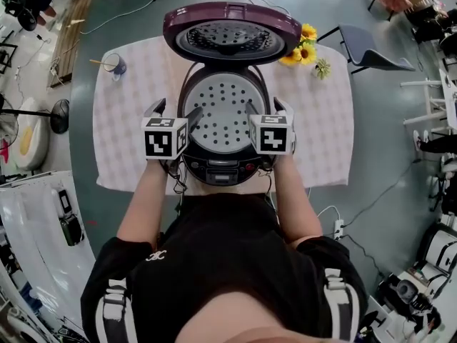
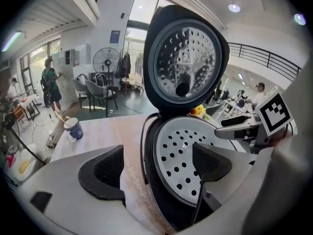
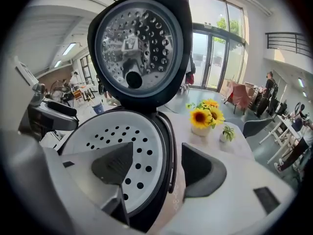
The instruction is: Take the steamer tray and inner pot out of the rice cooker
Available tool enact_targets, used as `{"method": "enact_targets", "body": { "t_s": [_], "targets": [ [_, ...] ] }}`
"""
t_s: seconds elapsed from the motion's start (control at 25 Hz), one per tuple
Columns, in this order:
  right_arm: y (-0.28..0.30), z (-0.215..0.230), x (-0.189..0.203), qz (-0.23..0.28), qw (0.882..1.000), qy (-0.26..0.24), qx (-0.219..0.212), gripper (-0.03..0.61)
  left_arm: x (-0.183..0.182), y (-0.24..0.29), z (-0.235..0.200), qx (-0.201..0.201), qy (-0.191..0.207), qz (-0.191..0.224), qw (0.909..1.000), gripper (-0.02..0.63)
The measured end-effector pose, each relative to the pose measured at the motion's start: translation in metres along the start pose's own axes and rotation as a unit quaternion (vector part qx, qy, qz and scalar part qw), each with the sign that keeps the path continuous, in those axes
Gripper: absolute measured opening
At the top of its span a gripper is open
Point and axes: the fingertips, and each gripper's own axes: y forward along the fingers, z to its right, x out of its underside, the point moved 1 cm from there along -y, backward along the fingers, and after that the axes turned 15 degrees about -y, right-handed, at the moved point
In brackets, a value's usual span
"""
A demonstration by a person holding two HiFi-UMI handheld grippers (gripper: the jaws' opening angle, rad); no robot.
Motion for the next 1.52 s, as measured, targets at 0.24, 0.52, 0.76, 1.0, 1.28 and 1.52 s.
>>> {"method": "enact_targets", "body": {
  "t_s": [0.24,0.52,0.76,1.0,1.28,1.52],
  "targets": [
    [0.013,0.002,0.008,-0.034,0.999,0.002,-0.005,0.293,0.005,0.025,-0.007,-0.008,0.006,-0.039,0.9992,0.417],
    [0.027,0.001,0.015,-0.062,0.998,0.008,-0.004,0.291,0.014,0.047,-0.021,-0.038,0.007,-0.081,0.9960,0.417],
    [0.036,0.010,0.022,-0.092,0.995,0.002,0.022,0.262,0.021,0.059,-0.025,-0.051,0.000,-0.100,0.9936,0.413],
    [0.040,0.014,0.026,-0.103,0.994,0.007,0.039,0.209,0.025,0.063,-0.029,-0.055,-0.009,-0.108,0.9926,0.393],
    [0.040,0.016,0.025,-0.101,0.994,0.010,0.031,0.199,0.025,0.064,-0.029,-0.043,-0.031,-0.119,0.9914,0.351],
    [0.030,0.019,0.021,-0.089,0.995,0.023,0.025,0.172,0.016,0.058,-0.025,-0.042,-0.059,-0.101,0.9923,0.255]
  ]
}}
